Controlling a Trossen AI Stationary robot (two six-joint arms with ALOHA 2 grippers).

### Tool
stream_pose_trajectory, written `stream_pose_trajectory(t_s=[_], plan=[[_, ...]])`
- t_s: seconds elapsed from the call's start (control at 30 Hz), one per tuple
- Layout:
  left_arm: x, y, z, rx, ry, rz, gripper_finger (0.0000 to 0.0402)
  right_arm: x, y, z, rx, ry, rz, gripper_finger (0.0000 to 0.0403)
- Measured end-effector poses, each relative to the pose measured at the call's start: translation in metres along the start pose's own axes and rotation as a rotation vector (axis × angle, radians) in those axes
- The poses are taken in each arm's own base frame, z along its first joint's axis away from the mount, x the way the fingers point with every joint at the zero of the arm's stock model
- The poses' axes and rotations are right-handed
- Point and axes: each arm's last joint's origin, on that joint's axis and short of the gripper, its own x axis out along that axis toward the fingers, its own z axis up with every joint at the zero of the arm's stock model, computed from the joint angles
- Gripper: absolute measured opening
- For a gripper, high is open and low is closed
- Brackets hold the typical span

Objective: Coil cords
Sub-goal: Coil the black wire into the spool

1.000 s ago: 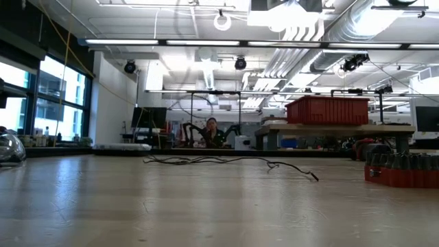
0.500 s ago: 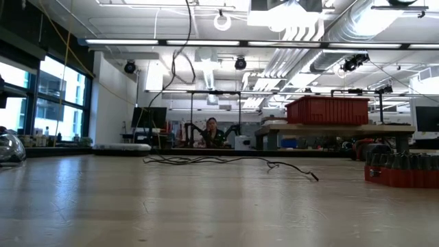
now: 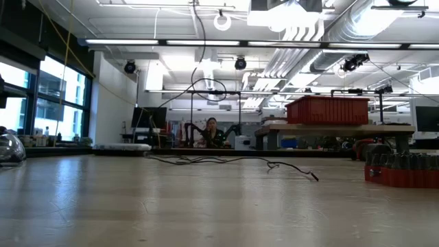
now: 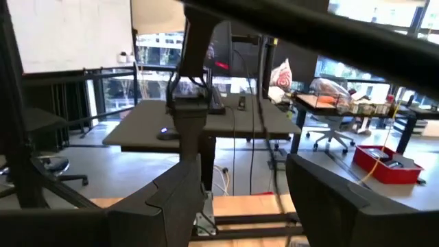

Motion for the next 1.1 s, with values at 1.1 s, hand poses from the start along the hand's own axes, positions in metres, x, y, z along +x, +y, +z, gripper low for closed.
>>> stream_pose_trajectory(t_s=[1.1], plan=[[0.007,-0.001,-0.004,-0.020,-0.011,-0.014,0.0000,0.012,0.002,-0.008,0.000,-0.014,0.043,0.0117]])
